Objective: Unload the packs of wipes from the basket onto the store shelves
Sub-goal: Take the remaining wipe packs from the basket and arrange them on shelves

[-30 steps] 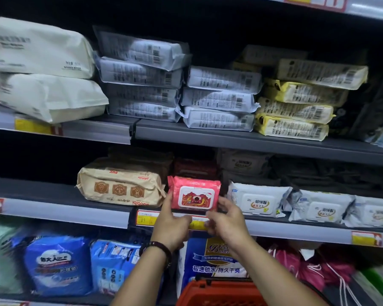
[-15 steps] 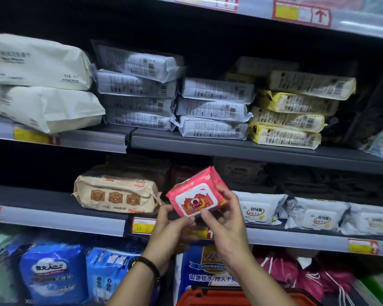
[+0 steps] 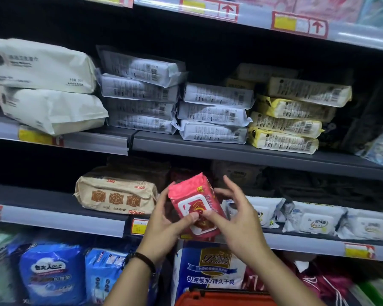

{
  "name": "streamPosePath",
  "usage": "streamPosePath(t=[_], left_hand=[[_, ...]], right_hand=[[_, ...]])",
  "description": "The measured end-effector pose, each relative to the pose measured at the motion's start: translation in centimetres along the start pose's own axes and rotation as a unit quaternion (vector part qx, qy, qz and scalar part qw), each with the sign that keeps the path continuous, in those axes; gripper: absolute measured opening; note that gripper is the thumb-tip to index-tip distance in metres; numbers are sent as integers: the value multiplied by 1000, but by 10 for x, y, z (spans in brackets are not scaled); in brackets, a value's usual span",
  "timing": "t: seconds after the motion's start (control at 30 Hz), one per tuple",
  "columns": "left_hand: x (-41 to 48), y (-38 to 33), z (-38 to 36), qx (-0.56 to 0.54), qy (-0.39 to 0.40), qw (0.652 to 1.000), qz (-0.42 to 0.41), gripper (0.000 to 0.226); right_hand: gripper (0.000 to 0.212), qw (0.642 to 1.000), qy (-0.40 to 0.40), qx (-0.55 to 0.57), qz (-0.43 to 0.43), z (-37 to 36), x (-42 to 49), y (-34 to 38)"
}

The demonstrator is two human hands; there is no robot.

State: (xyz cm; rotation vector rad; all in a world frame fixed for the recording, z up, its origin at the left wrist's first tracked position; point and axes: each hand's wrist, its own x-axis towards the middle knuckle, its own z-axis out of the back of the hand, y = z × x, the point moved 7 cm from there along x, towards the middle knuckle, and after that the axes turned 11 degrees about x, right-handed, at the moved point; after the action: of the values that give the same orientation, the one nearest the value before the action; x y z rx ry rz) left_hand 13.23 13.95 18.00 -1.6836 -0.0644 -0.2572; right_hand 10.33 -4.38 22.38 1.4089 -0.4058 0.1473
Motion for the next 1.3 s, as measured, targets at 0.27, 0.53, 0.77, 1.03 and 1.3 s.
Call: streamPosePath(t=[0.27, 0.53, 0.77, 1.03, 1.3], left_hand=[[13, 2, -7, -55, -20, 998, 3, 62], [24, -6, 20, 362, -145, 916, -96, 51], [33, 25, 23, 390, -94, 916, -24, 47], [21, 20, 13, 372, -58, 925, -48, 64], [2, 6, 51, 293, -155, 943, -17, 35]], right_hand=[[44, 966, -69, 200, -147, -12, -9, -49], [55, 992, -101, 49, -53, -15, 28, -54], [31, 970, -93, -219, -53, -33, 29, -75], [33, 949, -77, -291, -99, -26, 24, -64], [58, 957, -129, -240, -103, -43, -17, -49]])
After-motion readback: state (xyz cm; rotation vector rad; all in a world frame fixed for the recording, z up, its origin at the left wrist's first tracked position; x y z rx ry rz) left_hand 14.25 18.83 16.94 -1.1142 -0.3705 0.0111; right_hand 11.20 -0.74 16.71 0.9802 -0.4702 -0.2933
